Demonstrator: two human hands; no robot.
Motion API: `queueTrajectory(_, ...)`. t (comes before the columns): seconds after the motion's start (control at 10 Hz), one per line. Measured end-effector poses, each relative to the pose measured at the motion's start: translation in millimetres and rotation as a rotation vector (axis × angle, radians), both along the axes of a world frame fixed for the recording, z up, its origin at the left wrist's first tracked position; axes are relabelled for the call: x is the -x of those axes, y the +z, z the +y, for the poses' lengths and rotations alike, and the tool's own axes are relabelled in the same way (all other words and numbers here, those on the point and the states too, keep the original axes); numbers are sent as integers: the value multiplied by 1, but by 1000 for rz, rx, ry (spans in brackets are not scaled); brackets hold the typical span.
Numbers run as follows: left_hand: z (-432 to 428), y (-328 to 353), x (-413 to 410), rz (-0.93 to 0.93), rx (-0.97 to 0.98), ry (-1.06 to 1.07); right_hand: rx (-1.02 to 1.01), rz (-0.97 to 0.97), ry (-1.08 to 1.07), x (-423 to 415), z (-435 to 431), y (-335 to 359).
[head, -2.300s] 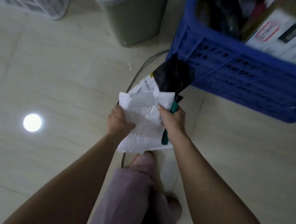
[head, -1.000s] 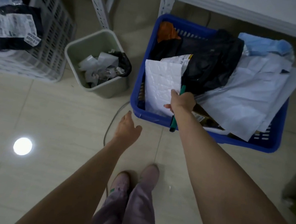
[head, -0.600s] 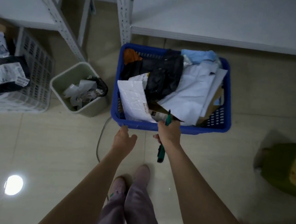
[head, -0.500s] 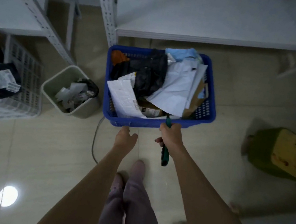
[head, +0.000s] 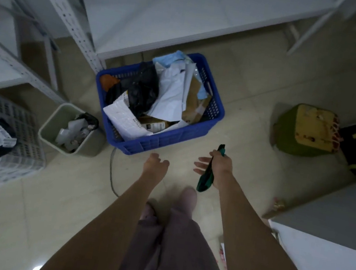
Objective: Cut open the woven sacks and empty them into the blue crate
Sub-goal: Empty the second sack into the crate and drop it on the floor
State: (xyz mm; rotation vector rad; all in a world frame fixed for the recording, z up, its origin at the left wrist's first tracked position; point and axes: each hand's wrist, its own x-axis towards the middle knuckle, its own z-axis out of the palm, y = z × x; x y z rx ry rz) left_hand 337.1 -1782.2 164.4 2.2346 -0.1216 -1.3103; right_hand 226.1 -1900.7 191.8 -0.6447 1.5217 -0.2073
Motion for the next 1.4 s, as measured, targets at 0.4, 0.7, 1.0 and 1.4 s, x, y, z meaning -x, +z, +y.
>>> queueTrajectory(0.4,-183,23,58,-149,21,-150,-19,-48,26,70,-150,21)
queueTrajectory(0.7,-299,24,95,-63,23,-187,49,-82,152,95,-255,13)
queueTrajectory(1.0,-420,-4,57,-71,-29,-82,69,-46,357,43,-388,-1)
queueTrajectory(1.4,-557,13,-32,-68,44,81,210,9,470,-61,-574,1)
